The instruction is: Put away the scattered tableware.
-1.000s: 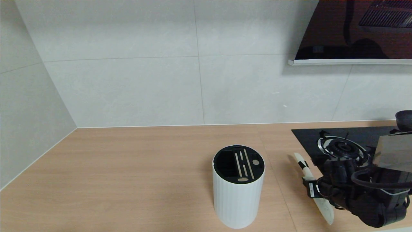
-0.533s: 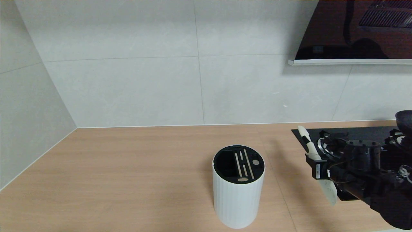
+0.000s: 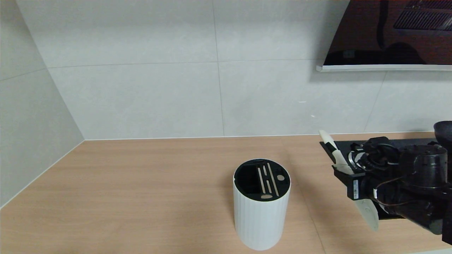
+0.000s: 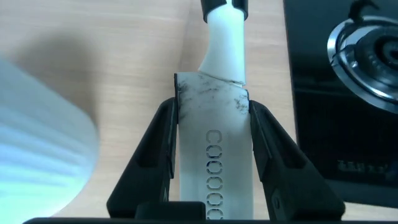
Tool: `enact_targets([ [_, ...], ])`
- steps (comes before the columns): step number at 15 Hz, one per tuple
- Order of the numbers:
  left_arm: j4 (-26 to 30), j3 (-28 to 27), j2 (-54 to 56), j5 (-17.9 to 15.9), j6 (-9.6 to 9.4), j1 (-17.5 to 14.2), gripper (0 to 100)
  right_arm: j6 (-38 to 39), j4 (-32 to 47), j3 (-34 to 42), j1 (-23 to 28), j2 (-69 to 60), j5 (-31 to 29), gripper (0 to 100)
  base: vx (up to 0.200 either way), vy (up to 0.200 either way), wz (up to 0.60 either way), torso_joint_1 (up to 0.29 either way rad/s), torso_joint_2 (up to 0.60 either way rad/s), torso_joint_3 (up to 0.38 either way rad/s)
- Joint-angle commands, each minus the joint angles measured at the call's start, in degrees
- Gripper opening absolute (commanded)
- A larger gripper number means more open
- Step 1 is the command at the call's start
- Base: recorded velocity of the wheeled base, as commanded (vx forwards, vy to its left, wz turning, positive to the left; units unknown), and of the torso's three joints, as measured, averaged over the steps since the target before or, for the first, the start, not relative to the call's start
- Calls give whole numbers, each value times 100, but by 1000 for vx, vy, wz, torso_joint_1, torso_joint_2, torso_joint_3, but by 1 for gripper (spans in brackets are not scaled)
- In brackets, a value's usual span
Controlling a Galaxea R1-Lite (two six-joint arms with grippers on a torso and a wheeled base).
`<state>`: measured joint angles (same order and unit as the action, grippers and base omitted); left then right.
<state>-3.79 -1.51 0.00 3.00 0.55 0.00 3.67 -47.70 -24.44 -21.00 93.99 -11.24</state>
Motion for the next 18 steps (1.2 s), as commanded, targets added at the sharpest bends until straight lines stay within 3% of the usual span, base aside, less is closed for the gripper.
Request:
enact_targets([
  [1, 63, -438, -44, -142, 86, 9, 100, 2, 543, -263, -281, -768, 25, 0, 0, 0, 0, 0, 0, 0],
  [3, 783, -983, -237, -1135, 112, 44, 100, -15, 1228, -773, -352, -891, 43, 0, 0, 0, 0, 0, 0, 0],
  [4, 977, -1238, -360, -1381, 156, 62, 100, -15, 1413, -931, -352, -900, 43, 0, 0, 0, 0, 0, 0, 0],
  [5, 1434, -1967, -870, -1864, 420, 97, 100, -15, 1764, -1291, -466, -926, 69, 0, 0, 0, 0, 0, 0, 0],
  [6, 1539, -2494, -1433, -2198, 578, 141, 100, -15, 1879, -1484, -554, -891, 78, 0, 0, 0, 0, 0, 0, 0],
  [8, 1487, -3277, -2382, -2524, 719, 229, 100, -15, 1905, -1775, -651, -751, 236, 0, 0, 0, 0, 0, 0, 0],
  [10, 1293, -4261, -3727, -2910, 727, 229, 100, -15, 2133, -2346, -818, -513, 298, 0, 0, 0, 0, 0, 0, 0],
  [12, 1179, -4393, -4377, -3130, 719, 237, 100, 20, 2626, -2829, -1064, -373, 307, 0, 0, 0, 0, 0, 0, 0],
  [15, 458, -4340, -5440, -3490, 824, 396, 100, 134, 2924, -3163, -1609, -285, 280, 0, 0, 0, 0, 0, 0, 0],
  [16, 28, -4279, -5836, -3490, 1430, 870, 100, 152, 2942, -3102, -1916, -311, 227, 0, 0, 0, 0, 0, 0, 0],
  [18, -535, -4182, -6205, -3490, 2389, 1600, 100, 187, 2942, -2952, -2250, -399, 122, 0, 0, 0, 0, 0, 0, 0],
])
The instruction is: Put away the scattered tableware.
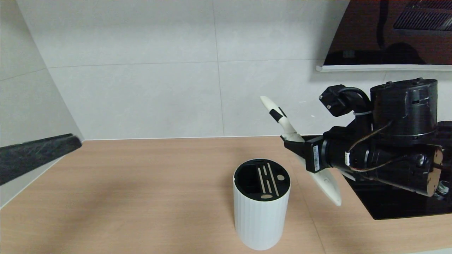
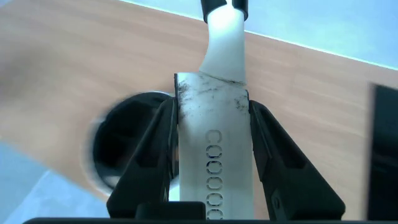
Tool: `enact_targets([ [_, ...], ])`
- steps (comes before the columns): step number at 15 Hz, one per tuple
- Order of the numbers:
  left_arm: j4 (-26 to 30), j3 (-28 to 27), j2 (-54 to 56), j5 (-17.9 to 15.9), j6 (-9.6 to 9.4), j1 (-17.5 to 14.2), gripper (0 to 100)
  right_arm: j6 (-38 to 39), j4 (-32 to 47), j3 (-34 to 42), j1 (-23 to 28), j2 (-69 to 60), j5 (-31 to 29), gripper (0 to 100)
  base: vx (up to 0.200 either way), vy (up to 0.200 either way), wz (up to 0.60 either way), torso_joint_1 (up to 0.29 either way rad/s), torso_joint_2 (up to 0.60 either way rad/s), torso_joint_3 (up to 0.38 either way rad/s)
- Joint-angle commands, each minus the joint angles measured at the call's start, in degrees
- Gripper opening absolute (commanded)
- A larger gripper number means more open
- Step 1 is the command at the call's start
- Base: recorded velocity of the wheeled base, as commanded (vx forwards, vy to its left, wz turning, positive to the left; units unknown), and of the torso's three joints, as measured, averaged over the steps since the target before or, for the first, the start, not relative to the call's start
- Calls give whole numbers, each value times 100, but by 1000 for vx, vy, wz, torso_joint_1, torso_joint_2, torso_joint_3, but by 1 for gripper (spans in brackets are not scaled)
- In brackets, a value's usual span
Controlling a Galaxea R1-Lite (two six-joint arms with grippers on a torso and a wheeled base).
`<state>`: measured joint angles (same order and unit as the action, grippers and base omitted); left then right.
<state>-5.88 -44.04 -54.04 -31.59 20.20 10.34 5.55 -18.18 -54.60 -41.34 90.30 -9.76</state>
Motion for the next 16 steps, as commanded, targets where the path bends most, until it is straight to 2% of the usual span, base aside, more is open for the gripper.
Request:
enact_targets([
  [1, -819, 282, -1047, -32, 705, 821, 100, 131, -11, 81, -428, -47, -34, 0, 0, 0, 0, 0, 0, 0],
  [4, -2286, 792, -1838, 47, 793, 1295, 100, 526, -19, 72, -1052, 50, -245, 0, 0, 0, 0, 0, 0, 0],
  [5, -2576, 801, -2067, 126, 942, 1480, 100, 526, -54, 72, -1157, 85, -403, 0, 0, 0, 0, 0, 0, 0],
  [6, -2831, 801, -2190, 302, 1311, 1717, 100, 535, -63, 81, -1210, 85, -456, 0, 0, 0, 0, 0, 0, 0],
  [8, -3447, 792, -2330, 469, 2243, 1937, 100, 579, -151, 81, -1271, 76, -447, 0, 0, 0, 0, 0, 0, 0],
  [9, -3684, 801, -2392, 469, 2524, 1955, 100, 588, -257, 90, -1351, 85, -447, 0, 0, 0, 0, 0, 0, 0],
  [10, -4035, 810, -2524, 469, 2937, 2007, 100, 702, -476, 116, -1412, 111, -447, 0, 0, 0, 0, 0, 0, 0],
  [11, -4211, 810, -2647, 478, 3148, 2034, 100, 808, -608, 116, -1456, 190, -456, 0, 0, 0, 0, 0, 0, 0],
  [12, -4317, 810, -2726, 495, 3218, 2069, 100, 869, -740, 81, -1526, 313, -500, 0, 0, 0, 0, 0, 0, 0],
  [15, -4334, 757, -3016, 759, 3218, 2086, 100, 957, -907, 90, -1561, 542, -500, 0, 0, 0, 0, 0, 0, 0],
  [16, -4387, 625, -3315, 1190, 3227, 2104, 100, 957, -916, 81, -1632, 594, -526, 0, 0, 0, 0, 0, 0, 0],
])
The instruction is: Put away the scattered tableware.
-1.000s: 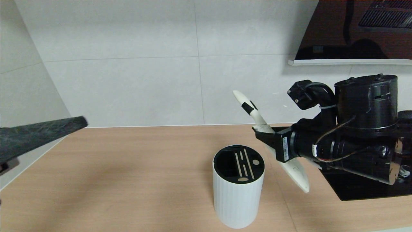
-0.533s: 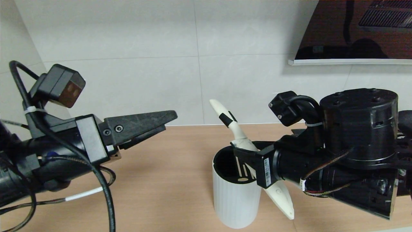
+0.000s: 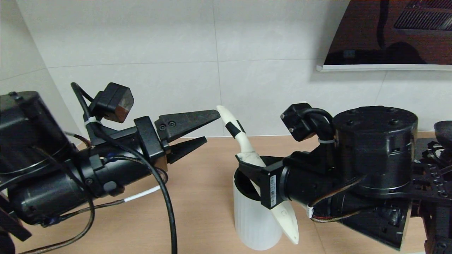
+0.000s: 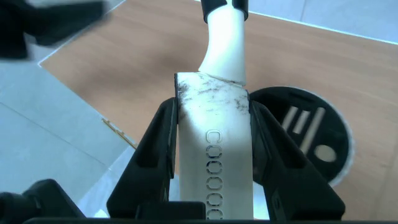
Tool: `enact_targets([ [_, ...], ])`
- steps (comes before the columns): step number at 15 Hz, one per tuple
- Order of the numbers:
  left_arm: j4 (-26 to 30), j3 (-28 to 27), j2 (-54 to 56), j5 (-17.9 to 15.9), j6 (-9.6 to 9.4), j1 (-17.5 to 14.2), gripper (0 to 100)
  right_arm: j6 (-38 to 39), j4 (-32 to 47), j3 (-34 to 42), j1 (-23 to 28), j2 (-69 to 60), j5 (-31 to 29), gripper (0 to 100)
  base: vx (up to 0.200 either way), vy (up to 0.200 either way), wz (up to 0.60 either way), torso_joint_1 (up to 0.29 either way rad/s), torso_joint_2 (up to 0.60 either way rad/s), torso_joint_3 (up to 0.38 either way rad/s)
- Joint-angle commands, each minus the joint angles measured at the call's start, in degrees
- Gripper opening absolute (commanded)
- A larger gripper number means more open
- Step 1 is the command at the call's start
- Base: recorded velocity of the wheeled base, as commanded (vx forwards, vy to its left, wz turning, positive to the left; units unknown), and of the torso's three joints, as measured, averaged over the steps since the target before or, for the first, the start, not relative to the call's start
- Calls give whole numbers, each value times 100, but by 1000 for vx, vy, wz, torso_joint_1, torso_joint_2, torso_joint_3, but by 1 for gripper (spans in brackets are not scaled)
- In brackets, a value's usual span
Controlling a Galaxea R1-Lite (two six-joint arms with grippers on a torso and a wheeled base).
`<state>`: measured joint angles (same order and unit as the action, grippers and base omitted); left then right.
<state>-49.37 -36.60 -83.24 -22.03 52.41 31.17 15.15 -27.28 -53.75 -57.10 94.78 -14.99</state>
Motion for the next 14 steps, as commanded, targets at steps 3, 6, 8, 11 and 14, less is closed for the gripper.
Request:
enact_targets([
  [3, -37, -357, -808, 981, -2, 231, 100, 5, -67, -22, -108, 278, -170, 0, 0, 0, 0, 0, 0, 0],
  [6, -29, -339, -843, 1008, -11, 451, 100, -4, -163, 5, -135, 304, -179, 0, 0, 0, 0, 0, 0, 0],
  [8, -37, -331, -984, 1008, -11, 451, 100, -4, -172, 5, -135, 278, -179, 0, 0, 0, 0, 0, 0, 0],
  [11, -37, -339, -1107, 1016, -2, 451, 100, 5, -172, 14, -196, 269, -179, 0, 0, 0, 0, 0, 0, 0],
  [14, -143, -339, -1265, 1087, -2, 451, 100, 5, -172, 14, -205, 260, -179, 0, 0, 0, 0, 0, 0, 0],
])
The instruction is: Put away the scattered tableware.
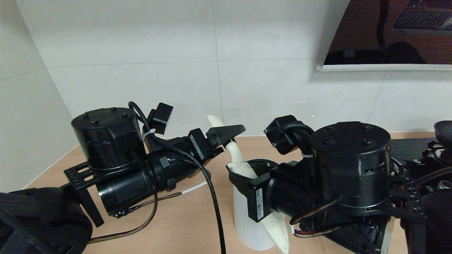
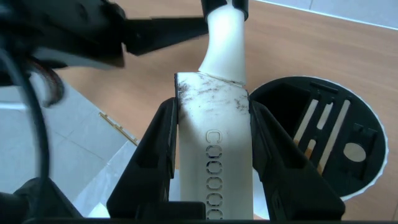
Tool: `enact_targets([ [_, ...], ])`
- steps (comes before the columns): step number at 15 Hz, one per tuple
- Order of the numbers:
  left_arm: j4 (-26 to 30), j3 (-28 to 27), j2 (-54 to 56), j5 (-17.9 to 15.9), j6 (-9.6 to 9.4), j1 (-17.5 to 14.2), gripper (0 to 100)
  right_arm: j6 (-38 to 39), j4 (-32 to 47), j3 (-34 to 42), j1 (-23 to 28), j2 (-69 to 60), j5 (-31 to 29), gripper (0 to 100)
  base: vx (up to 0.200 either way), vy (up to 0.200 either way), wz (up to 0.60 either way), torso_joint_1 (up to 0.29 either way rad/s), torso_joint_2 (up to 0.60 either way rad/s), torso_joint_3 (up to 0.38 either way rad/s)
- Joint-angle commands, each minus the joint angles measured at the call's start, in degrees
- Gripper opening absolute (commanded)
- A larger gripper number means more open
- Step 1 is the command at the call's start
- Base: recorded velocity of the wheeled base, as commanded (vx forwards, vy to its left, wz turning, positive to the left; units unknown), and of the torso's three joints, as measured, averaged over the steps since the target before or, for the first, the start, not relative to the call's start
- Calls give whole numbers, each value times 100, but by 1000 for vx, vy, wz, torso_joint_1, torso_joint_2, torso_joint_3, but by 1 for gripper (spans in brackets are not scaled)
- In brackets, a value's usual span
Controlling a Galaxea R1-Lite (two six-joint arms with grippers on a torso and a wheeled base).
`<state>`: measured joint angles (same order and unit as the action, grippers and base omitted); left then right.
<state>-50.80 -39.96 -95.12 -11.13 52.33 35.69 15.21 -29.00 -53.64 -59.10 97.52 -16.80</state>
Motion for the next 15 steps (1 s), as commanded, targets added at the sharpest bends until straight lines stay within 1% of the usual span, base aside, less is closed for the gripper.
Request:
enact_targets([
  [1, -53, 6, -77, 23, 5, 17, 100, -1, 0, 3, -5, -32, 1, 0, 0, 0, 0, 0, 0, 0],
  [6, -88, -3, -68, 32, 5, 17, 100, -10, 9, 11, -49, -32, 10, 0, 0, 0, 0, 0, 0, 0],
  [7, -150, -21, -77, 120, -4, 17, 100, -18, 9, 11, -75, -32, 10, 0, 0, 0, 0, 0, 0, 0],
  [8, -211, -3, -77, 129, -4, 17, 100, -18, 9, 20, -93, -32, 19, 0, 0, 0, 0, 0, 0, 0],
  [14, -282, 15, -164, 129, 5, 78, 100, -18, 9, 11, -102, -41, 19, 0, 0, 0, 0, 0, 0, 0],
  [15, -282, 15, -156, 129, -4, 78, 0, -18, 9, 11, -102, -41, 10, 0, 0, 0, 0, 0, 0, 0],
])
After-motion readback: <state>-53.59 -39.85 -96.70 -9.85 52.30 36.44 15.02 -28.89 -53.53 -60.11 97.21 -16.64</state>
